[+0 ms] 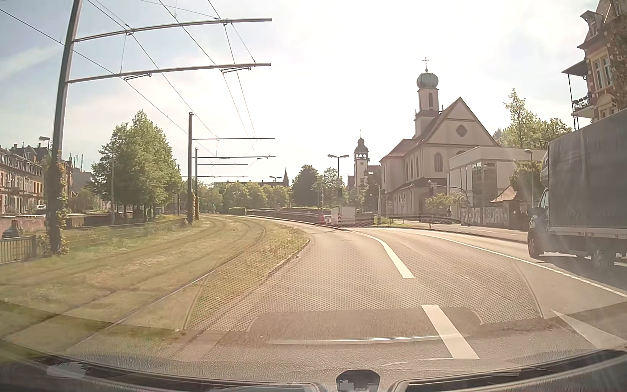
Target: Follow the waypoints while adhering to traffic rules and regulations
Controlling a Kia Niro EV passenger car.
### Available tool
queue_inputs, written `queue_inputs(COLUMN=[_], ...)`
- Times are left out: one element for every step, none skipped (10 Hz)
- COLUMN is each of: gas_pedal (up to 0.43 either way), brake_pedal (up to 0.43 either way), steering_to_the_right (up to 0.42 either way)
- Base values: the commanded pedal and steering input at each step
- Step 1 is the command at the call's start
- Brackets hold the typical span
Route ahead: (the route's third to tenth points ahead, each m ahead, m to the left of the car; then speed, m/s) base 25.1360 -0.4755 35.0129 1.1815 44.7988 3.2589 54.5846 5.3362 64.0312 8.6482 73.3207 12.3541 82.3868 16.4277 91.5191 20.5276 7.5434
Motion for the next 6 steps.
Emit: queue_inputs(gas_pedal=[0.0, 0.0, 0.0, 0.047, 0.079, 0.079], brake_pedal=[0.0, 0.0, 0.0, 0.0, 0.0, 0.0], steering_to_the_right=[0.031, 0.03, 0.029, 0.029, 0.026, 0.02])
